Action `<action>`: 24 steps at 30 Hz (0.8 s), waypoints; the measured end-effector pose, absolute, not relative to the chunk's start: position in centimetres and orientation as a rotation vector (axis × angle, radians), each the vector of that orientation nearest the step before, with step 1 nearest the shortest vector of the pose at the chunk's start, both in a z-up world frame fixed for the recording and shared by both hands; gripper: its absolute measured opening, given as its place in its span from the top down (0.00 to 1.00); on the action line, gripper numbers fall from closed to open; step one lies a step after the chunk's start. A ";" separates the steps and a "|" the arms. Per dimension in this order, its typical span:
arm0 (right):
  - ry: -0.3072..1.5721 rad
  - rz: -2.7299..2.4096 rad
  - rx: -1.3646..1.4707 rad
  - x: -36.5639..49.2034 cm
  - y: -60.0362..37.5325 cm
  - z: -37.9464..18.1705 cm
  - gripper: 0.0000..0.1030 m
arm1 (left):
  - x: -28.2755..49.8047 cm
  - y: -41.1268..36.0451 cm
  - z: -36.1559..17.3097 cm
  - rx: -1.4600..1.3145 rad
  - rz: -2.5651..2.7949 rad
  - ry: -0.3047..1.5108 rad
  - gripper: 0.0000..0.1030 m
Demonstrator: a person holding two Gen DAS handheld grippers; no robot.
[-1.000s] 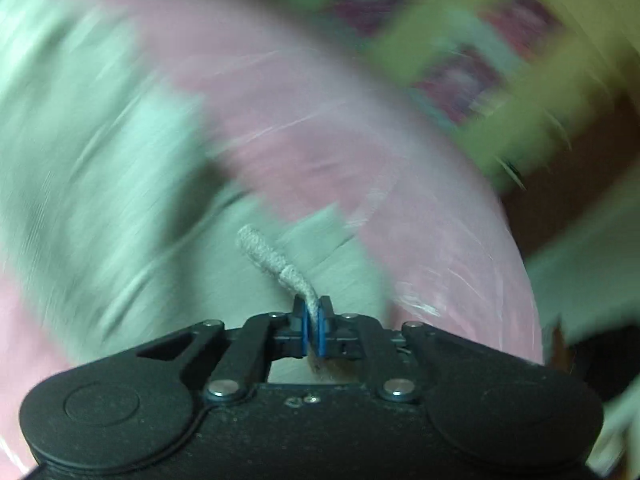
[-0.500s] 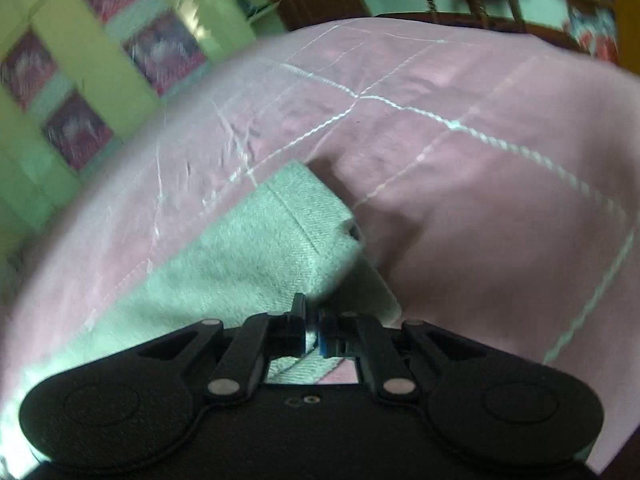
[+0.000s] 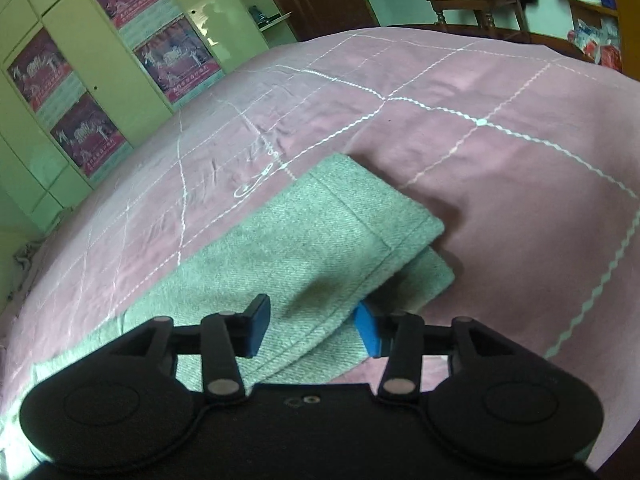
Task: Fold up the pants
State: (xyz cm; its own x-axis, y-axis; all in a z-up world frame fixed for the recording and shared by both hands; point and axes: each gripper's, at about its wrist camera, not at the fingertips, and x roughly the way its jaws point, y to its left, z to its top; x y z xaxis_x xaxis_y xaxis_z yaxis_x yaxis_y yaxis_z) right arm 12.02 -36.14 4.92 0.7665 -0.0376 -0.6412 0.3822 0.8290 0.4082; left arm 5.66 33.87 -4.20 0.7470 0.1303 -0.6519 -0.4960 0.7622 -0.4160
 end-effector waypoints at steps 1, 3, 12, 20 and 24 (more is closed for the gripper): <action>0.669 -0.242 0.536 12.3 -35.8 4.8 0.51 | 6.1 33.9 -4.4 -0.618 0.354 0.645 0.49; 0.671 -0.243 0.520 12.5 -35.4 4.9 0.49 | 7.2 33.5 -4.3 -0.586 0.350 0.654 0.72; 0.652 -0.240 0.594 12.1 -36.3 4.4 0.49 | 7.8 34.4 0.2 -0.532 0.318 0.485 0.91; 0.616 -0.227 0.695 11.4 -37.7 4.0 0.49 | 8.0 35.0 -4.2 -0.566 0.315 0.668 0.81; 0.588 -0.226 0.753 11.3 -38.5 3.6 0.49 | 9.4 33.3 -4.3 -0.439 0.304 0.736 0.70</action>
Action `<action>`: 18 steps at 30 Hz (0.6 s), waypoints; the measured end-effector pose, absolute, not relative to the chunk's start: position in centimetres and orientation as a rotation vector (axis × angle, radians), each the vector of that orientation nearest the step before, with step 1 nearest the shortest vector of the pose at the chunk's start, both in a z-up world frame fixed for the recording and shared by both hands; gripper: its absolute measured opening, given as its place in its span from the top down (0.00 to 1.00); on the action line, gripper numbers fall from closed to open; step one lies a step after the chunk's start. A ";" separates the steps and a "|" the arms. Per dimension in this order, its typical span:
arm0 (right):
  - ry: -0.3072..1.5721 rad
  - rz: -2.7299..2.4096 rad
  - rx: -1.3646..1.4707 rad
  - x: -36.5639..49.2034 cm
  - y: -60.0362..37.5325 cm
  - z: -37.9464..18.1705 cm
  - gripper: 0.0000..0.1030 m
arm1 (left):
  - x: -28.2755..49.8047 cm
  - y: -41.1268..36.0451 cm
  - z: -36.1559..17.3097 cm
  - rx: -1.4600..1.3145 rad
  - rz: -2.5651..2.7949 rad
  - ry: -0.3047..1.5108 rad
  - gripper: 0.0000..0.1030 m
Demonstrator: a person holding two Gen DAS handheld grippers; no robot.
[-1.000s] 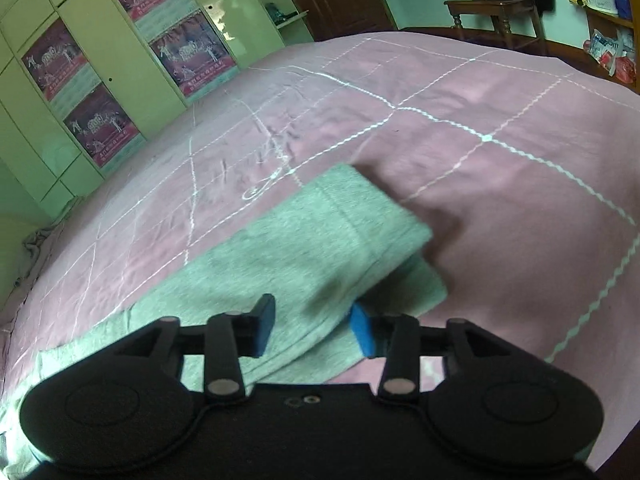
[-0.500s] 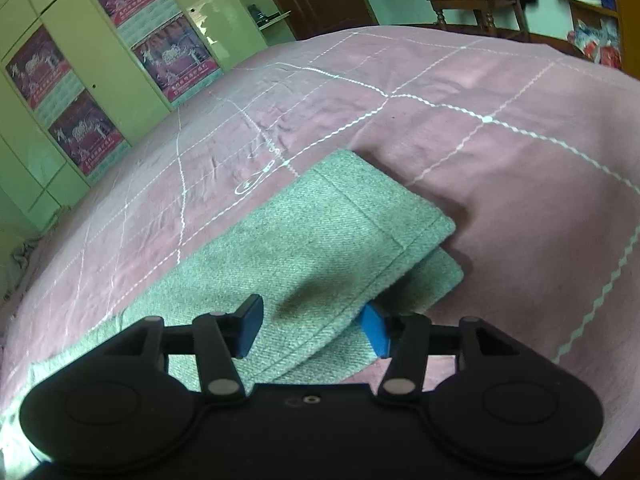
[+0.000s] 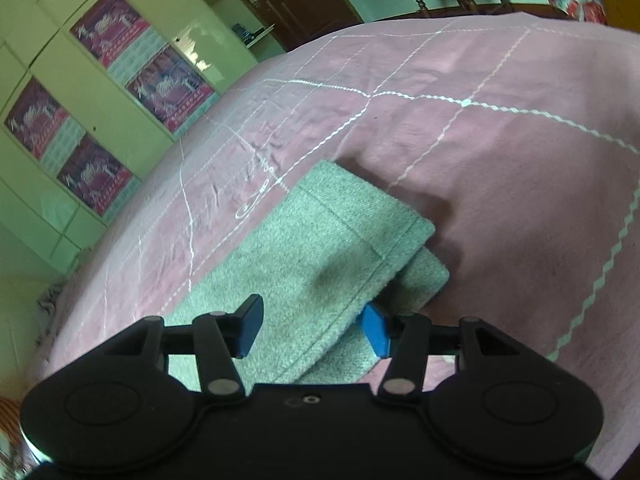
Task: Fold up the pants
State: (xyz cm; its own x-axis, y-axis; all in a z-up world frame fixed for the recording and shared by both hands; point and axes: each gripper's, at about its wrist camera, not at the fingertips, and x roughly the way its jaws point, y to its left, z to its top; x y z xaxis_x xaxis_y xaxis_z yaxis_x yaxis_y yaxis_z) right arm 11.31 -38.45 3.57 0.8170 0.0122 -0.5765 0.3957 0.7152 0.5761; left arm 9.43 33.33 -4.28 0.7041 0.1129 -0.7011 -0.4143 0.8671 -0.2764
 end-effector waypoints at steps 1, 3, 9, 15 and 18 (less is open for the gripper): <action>0.577 -0.229 0.773 11.3 -38.7 3.4 0.50 | 9.8 32.8 -4.3 -0.398 0.312 0.754 0.70; 0.554 -0.242 0.817 11.3 -39.2 3.2 0.59 | 10.3 32.3 -4.3 -0.365 0.326 0.768 0.70; 0.525 -0.242 0.761 10.8 -38.8 5.1 0.96 | 10.2 32.4 -4.0 -0.352 0.315 0.771 0.71; 0.562 -0.266 0.687 10.2 -38.2 5.4 0.96 | 10.1 32.8 -4.2 -0.371 0.298 0.772 0.71; 0.660 -0.299 0.730 11.4 -39.2 3.1 0.95 | 10.1 33.1 -4.1 -0.389 0.293 0.785 0.71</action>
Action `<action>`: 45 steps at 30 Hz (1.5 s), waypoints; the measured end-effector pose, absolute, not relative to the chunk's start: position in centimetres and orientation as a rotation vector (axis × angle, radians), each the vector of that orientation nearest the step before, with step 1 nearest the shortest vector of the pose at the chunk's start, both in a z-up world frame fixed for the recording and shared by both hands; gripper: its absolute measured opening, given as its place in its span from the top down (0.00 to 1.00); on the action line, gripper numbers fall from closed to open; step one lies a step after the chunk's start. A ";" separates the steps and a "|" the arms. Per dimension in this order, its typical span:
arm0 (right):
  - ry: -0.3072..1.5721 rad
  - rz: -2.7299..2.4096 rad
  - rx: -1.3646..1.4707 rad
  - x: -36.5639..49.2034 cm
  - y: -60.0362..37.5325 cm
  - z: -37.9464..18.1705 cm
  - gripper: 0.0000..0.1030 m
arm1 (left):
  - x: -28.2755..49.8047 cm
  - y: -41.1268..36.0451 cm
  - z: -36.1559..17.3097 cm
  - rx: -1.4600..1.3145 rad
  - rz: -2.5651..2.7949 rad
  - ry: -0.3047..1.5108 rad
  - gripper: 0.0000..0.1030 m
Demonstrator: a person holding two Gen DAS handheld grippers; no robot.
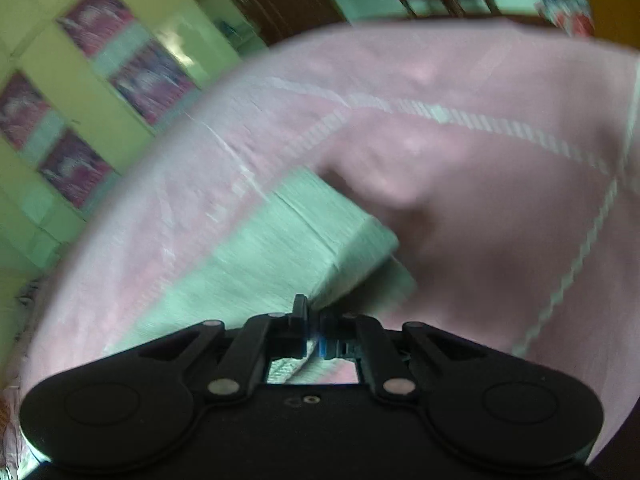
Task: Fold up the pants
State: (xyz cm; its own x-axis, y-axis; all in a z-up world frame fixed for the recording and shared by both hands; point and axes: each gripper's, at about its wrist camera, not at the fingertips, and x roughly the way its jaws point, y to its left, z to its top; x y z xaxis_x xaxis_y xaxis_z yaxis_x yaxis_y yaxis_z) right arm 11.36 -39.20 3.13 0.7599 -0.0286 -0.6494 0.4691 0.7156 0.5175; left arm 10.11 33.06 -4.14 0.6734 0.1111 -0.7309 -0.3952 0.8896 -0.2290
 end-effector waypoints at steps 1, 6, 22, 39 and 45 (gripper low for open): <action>0.655 -0.292 0.755 11.3 -39.4 3.0 0.88 | 9.9 33.1 -3.9 -0.394 0.291 0.788 0.71; 0.565 -0.242 0.810 7.8 -39.5 4.7 0.51 | 5.7 32.0 -0.8 -0.355 0.360 0.647 0.71; 0.509 -0.186 0.578 11.1 -38.4 7.6 0.92 | 10.2 25.8 -5.4 -0.197 0.191 0.808 0.71; 0.590 0.211 0.223 21.0 -17.3 7.6 0.74 | 15.6 19.9 -2.3 -0.120 0.124 0.670 0.61; 0.658 0.530 0.126 29.5 0.4 6.0 0.74 | 18.6 20.5 -4.1 -0.143 0.129 0.745 0.47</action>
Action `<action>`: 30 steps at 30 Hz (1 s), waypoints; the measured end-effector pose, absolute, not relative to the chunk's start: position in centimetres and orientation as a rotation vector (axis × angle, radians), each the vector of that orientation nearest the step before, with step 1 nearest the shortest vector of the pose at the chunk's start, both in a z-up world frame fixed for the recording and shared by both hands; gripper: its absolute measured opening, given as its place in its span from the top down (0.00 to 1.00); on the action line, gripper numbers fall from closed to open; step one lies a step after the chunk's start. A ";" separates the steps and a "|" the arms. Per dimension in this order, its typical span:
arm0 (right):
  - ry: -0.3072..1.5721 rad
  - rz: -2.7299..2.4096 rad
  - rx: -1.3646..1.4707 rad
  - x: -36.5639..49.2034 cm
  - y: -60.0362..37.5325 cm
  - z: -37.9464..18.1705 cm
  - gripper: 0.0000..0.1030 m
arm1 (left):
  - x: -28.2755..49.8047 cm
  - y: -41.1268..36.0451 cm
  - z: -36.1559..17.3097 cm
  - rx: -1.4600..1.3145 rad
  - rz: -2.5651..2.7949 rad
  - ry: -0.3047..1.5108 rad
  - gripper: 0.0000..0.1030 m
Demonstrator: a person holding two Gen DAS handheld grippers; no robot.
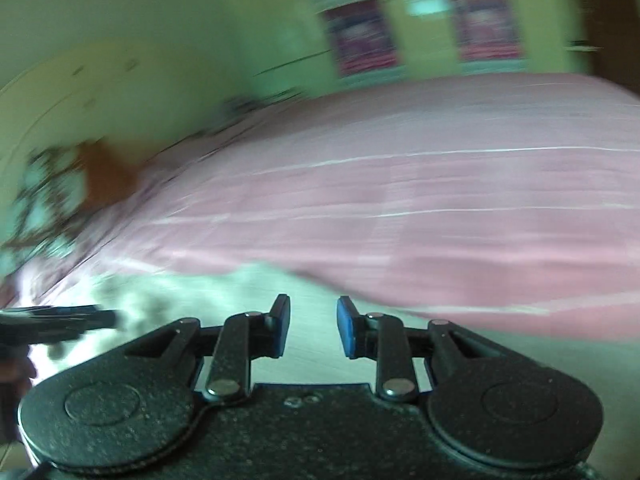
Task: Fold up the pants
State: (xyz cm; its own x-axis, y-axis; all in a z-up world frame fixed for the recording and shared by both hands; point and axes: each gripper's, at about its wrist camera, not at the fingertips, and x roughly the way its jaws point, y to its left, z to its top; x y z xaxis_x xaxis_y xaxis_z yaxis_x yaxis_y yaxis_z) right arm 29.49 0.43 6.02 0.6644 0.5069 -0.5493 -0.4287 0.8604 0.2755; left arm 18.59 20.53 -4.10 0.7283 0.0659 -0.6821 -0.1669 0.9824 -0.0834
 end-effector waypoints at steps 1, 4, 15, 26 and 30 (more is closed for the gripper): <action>0.671 0.578 0.106 30.3 3.0 5.6 0.74 | 19.1 20.7 -4.8 -0.141 0.125 0.767 0.47; 0.743 0.722 0.036 30.8 9.8 4.0 0.75 | 19.7 21.3 -6.5 -0.149 0.115 0.793 0.47; 0.879 0.529 0.075 33.1 7.1 2.7 0.82 | 19.4 22.5 -6.1 -0.111 0.181 0.787 0.47; 0.811 0.199 0.179 27.2 -16.0 3.7 0.76 | 15.7 22.0 -5.3 -0.140 0.195 0.804 0.45; 0.773 0.002 0.223 25.2 -25.5 3.8 0.76 | 15.1 21.8 -5.1 -0.142 0.207 0.817 0.44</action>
